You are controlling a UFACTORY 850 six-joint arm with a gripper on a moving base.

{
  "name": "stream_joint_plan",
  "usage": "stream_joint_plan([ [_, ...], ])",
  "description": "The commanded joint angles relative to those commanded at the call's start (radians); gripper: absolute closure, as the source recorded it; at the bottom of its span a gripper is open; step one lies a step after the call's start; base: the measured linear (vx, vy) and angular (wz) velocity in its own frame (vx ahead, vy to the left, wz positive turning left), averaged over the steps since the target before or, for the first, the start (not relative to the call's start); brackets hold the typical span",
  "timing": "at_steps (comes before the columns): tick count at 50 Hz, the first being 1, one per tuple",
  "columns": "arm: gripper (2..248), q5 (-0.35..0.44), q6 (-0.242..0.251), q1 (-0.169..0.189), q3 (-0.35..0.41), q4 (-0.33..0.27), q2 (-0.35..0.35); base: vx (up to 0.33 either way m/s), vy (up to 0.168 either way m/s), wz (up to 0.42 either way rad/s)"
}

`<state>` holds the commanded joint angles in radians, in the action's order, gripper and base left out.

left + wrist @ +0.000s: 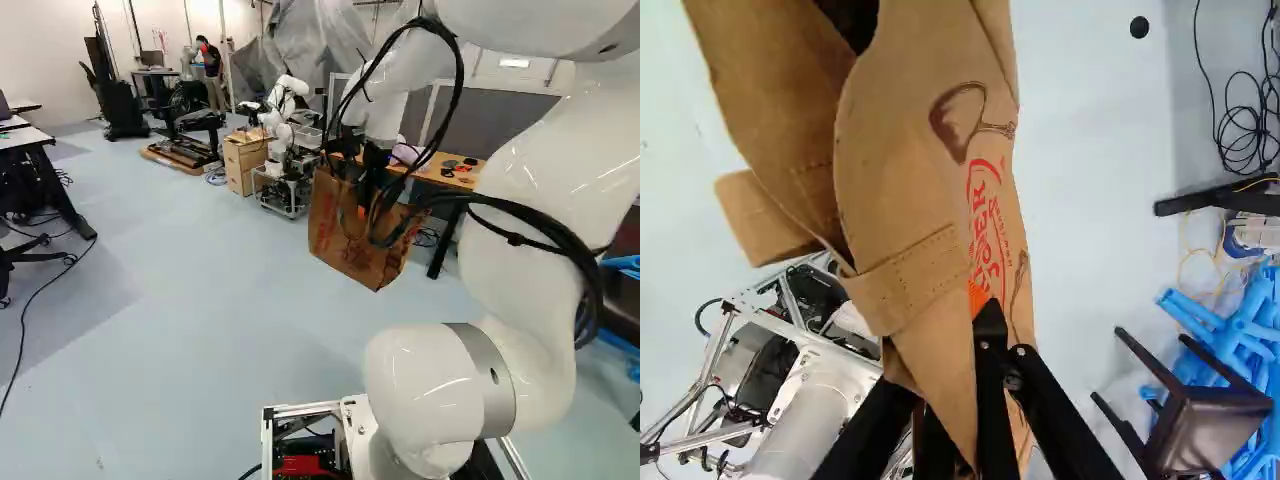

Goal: Pick up the bag on the ground and place it on the table

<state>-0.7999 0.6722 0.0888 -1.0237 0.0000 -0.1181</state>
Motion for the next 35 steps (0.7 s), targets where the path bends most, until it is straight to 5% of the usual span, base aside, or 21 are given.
stream_joint_plan([
  [35, 228, -0.123, 0.0, 0.012, -0.097, 0.019, 0.021, 0.0, 0.0, 0.0],
])
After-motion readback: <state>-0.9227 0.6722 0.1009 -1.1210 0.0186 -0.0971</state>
